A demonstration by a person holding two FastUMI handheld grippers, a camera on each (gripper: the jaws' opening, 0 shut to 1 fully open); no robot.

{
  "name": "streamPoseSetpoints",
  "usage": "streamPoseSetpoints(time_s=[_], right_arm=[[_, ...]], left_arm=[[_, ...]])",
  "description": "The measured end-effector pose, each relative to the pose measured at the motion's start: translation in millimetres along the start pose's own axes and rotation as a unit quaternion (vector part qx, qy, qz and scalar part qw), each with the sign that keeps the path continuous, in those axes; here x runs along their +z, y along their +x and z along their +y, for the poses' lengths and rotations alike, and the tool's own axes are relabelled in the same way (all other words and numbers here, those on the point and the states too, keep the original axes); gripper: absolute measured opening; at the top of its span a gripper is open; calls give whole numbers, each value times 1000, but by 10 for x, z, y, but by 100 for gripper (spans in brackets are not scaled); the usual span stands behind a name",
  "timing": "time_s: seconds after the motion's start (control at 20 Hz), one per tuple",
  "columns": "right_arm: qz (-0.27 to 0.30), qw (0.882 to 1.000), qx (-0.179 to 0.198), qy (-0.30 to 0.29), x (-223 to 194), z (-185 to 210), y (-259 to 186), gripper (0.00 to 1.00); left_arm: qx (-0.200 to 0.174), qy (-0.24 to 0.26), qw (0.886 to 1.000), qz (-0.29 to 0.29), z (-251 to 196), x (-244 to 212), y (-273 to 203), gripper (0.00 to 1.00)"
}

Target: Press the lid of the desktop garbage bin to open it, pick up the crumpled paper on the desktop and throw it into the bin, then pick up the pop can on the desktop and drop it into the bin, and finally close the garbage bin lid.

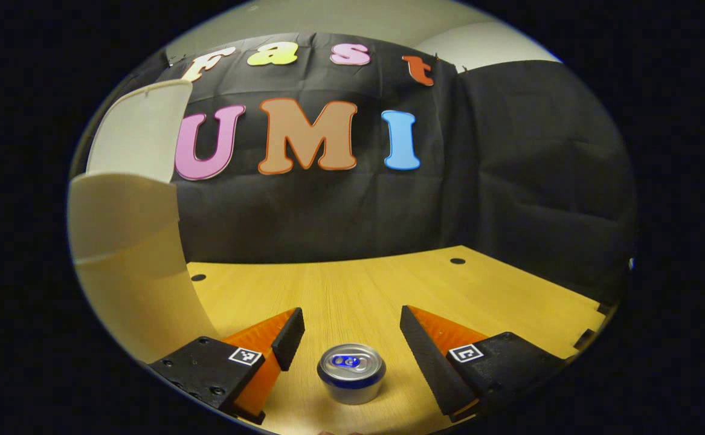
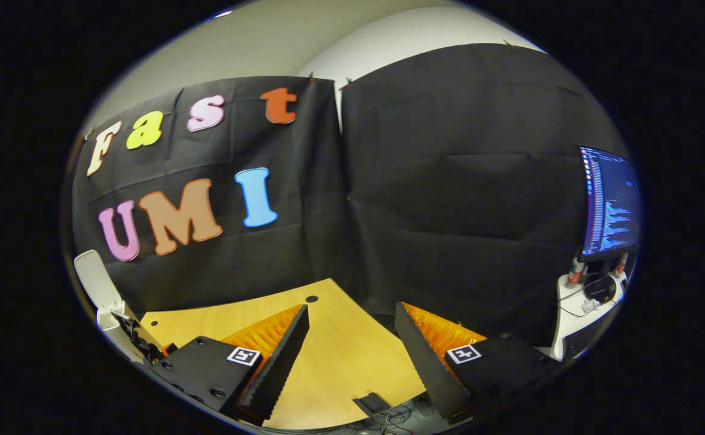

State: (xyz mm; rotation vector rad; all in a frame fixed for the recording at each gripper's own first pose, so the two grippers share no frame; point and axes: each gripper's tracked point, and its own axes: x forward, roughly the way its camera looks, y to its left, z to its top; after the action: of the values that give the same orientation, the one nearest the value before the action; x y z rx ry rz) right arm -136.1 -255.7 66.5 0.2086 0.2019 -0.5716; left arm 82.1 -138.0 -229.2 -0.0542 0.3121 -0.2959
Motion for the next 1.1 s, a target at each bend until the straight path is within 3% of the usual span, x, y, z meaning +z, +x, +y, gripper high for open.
streamPoseSetpoints(time_s=[0.2, 0.4, 0.5, 0.6, 0.85, 1.0, 1.1], right_arm=[[5, 999, -40, 13, -63, -227, -33, 96], [13, 999, -45, 7, -360, -122, -69, 96], [17, 999, -44, -6, -418, -110, -24, 96], [17, 999, -41, -19, -443, -73, 16, 96], [20, 999, -19, -30, -524, 51, 135, 96], [31, 999, -3, -20, -654, 107, 243, 96], [39, 999, 9, -17, -756, 144, 310, 96]], left_arm=[[8, -11, 998, 64, 7, -504, 81, 96], [24, -27, 993, 112, 26, -824, 79, 95], [24, -23, 993, 117, -30, -822, 75, 79], [21, -20, 992, 120, -11, -803, 62, 78], [9, -32, 995, 98, -20, -355, -76, 78], [-11, -53, 997, 48, -61, 262, -212, 78], [-18, -39, 999, 29, -70, 629, -304, 77]])
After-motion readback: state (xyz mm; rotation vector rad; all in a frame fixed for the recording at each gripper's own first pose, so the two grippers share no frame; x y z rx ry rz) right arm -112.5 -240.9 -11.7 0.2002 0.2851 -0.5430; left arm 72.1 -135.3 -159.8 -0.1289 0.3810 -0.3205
